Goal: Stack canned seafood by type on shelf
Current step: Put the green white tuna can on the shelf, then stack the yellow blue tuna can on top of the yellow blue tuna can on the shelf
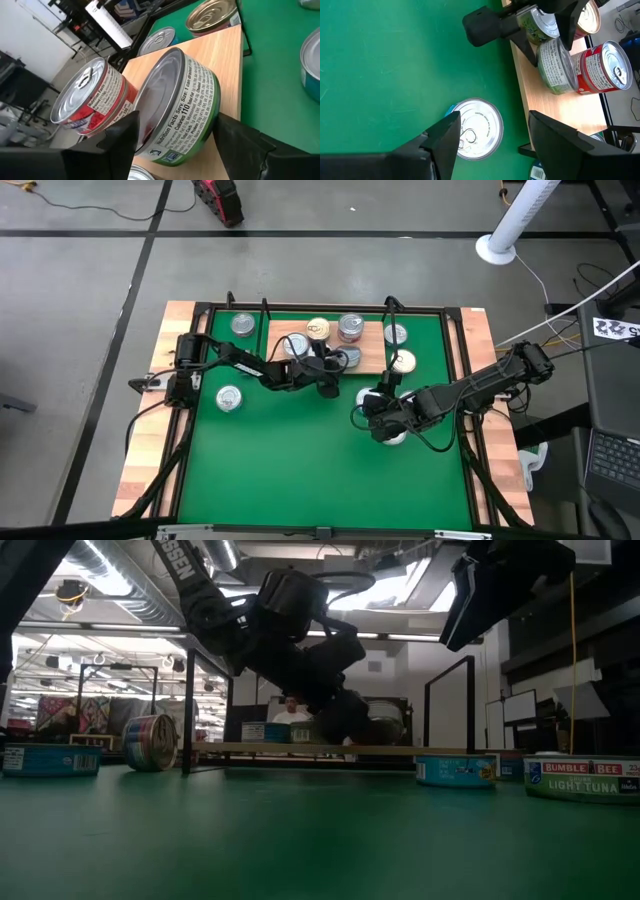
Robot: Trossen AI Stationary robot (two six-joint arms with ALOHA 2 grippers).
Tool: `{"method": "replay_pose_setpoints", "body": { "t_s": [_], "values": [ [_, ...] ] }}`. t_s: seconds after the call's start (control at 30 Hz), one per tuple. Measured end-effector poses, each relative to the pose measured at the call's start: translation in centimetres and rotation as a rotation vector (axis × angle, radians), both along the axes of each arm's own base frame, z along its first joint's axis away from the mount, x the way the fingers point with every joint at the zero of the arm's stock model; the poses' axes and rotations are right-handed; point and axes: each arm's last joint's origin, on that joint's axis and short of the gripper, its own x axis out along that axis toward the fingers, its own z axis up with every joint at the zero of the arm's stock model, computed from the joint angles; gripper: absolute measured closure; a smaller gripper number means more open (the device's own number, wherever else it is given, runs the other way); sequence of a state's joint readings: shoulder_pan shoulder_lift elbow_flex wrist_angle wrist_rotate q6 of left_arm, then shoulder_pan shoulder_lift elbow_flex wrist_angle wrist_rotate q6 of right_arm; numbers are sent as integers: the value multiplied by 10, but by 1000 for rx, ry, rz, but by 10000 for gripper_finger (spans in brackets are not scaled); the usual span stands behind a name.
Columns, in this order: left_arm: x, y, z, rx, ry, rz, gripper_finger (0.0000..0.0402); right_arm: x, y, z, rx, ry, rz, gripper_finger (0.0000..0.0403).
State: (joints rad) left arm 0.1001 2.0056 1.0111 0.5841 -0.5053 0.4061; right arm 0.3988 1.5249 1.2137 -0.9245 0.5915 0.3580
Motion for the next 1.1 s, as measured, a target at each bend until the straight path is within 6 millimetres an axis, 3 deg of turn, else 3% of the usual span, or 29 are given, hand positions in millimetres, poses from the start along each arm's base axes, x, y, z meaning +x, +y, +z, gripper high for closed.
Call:
{"method": "replay_pose_setpoints", "body": {
  "t_s": [0.63,0.87,1.1],
  "values": [
    [0,3,0,119,88,-40,160,0,0,0,3,-6,0,171],
    [1,0,0,252,186,-210,160,1,0,0,4,-10,0,171],
    [5,-17,5,160,61,-205,160,1,1,0,34,3,12,171]
  ]
}}
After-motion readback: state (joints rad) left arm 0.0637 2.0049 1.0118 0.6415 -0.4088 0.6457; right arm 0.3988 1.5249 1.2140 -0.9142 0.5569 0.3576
